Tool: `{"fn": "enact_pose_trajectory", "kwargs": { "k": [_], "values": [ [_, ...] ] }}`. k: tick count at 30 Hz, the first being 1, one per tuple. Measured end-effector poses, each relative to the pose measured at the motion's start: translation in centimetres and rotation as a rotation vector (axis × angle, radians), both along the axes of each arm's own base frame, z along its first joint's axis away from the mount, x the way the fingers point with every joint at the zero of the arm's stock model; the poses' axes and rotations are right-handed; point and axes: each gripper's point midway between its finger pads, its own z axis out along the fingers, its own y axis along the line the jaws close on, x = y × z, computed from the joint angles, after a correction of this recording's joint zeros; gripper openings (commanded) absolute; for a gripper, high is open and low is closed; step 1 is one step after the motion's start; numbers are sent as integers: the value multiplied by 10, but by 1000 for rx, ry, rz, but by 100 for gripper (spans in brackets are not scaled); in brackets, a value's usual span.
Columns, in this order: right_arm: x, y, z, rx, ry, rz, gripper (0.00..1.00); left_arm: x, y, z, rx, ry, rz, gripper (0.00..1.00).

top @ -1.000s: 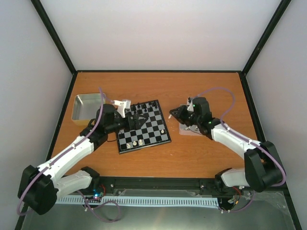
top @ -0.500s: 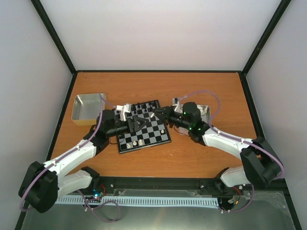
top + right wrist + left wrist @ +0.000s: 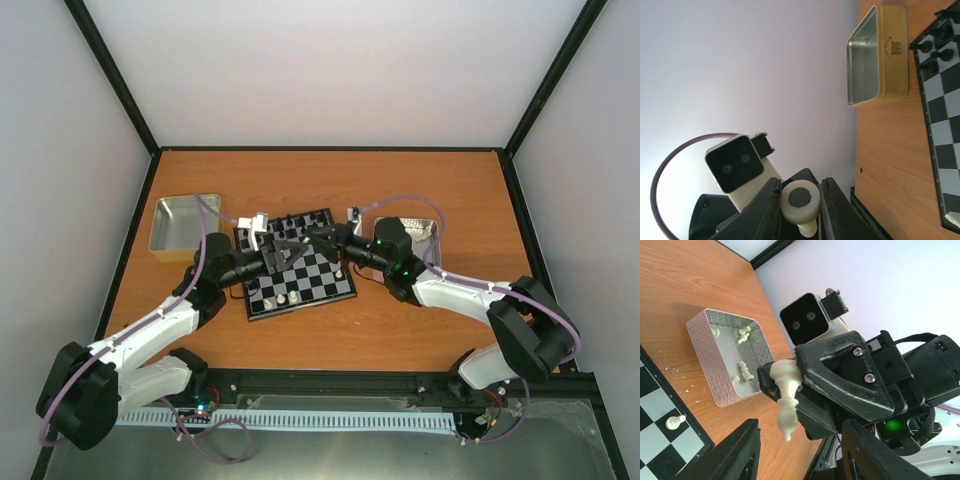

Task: Set up the chess pieces on the board
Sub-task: Place the chess piece on the chessboard.

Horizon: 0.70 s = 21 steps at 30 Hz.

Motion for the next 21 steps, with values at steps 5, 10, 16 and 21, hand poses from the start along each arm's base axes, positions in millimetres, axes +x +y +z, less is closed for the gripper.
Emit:
{"fn": "enact_pose_trajectory", "kwargs": {
  "k": [5, 10, 16, 21],
  "values": [
    [-2, 3, 4, 38, 6, 16, 15, 0, 0, 0, 0, 1, 0, 13],
    [-1, 6, 2, 60, 22, 18, 15, 1, -2, -6, 34, -2, -11, 6],
    [-1, 5, 2, 69, 26, 13, 15, 2, -1, -6, 59, -9, -12, 1],
    [-3, 6, 0, 66, 26, 16, 47, 2, 1, -8, 90, -7, -2, 1]
  ]
}}
